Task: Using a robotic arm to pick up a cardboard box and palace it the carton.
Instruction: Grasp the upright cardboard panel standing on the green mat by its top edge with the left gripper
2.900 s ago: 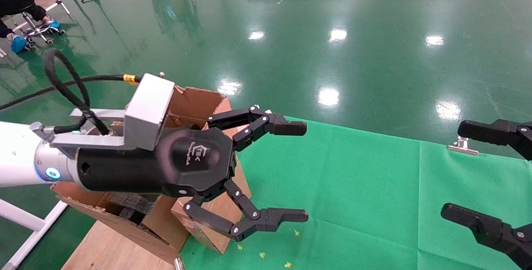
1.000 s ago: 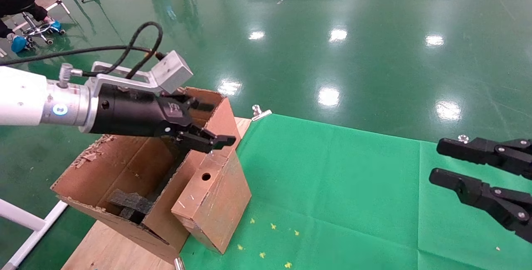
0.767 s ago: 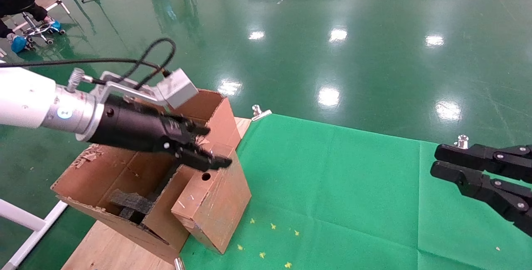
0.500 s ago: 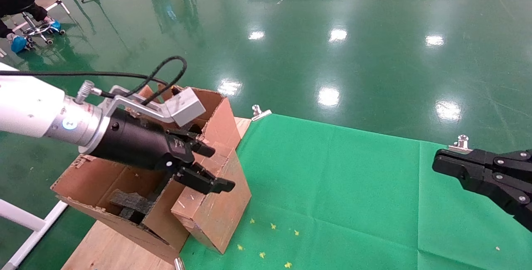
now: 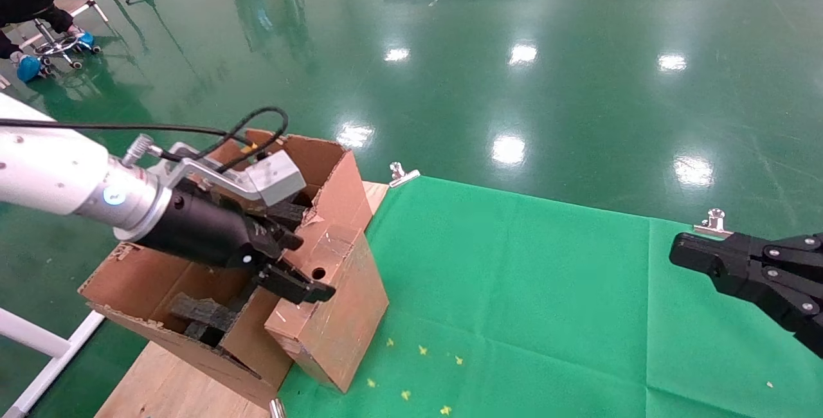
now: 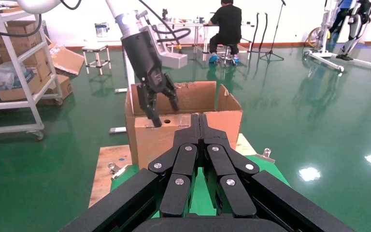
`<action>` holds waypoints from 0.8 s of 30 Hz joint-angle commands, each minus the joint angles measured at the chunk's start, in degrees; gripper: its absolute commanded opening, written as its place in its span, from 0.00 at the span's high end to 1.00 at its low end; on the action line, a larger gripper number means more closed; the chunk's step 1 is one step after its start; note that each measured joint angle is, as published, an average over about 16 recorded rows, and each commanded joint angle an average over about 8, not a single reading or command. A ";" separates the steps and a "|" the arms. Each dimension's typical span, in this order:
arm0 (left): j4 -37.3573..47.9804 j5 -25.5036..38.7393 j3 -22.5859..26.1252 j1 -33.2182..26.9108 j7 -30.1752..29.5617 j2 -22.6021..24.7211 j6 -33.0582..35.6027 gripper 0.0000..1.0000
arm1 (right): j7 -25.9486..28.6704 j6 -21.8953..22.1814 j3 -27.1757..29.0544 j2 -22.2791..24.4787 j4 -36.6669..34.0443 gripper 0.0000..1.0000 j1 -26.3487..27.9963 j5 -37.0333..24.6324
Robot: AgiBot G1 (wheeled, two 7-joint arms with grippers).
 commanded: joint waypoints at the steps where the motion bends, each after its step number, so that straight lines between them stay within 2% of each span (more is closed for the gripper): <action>1: 0.01 0.43 1.19 -0.24 -0.94 0.17 -0.20 0.00 | 0.00 0.00 0.00 0.00 0.00 1.00 0.00 0.00; 11: 0.03 3.24 4.93 -0.75 -4.54 2.96 -1.22 0.00 | 0.00 0.00 0.00 0.00 0.00 1.00 0.00 0.00; 12: 0.02 3.45 5.15 -0.83 -4.60 3.06 -1.25 0.00 | 0.00 0.00 0.00 0.00 0.00 0.96 0.00 0.00; 13: 0.02 3.62 5.33 -0.90 -4.62 3.14 -1.27 0.00 | 0.00 0.00 0.00 0.00 0.00 0.87 0.00 0.00; 17: 0.01 3.98 5.95 -1.29 -4.21 3.34 -1.44 0.00 | 0.00 0.01 0.00 0.00 -0.01 0.37 -0.01 0.00; 18: 0.02 4.00 6.03 -1.34 -4.15 3.34 -1.47 0.07 | 0.00 0.01 0.00 0.01 -0.01 0.25 -0.01 0.00; 20: 0.02 4.02 6.15 -1.42 -4.08 3.37 -1.51 0.32 | 0.00 0.02 0.00 0.01 -0.02 0.04 -0.01 0.00; 21: 0.02 4.02 6.21 -1.46 -4.03 3.37 -1.53 0.44 | 0.00 0.02 0.00 0.01 -0.02 0.00 -0.01 0.00; 24: 0.02 3.99 6.14 -1.46 -4.06 3.34 -1.53 0.82 | 0.00 0.02 0.00 0.01 -0.02 0.00 -0.01 0.01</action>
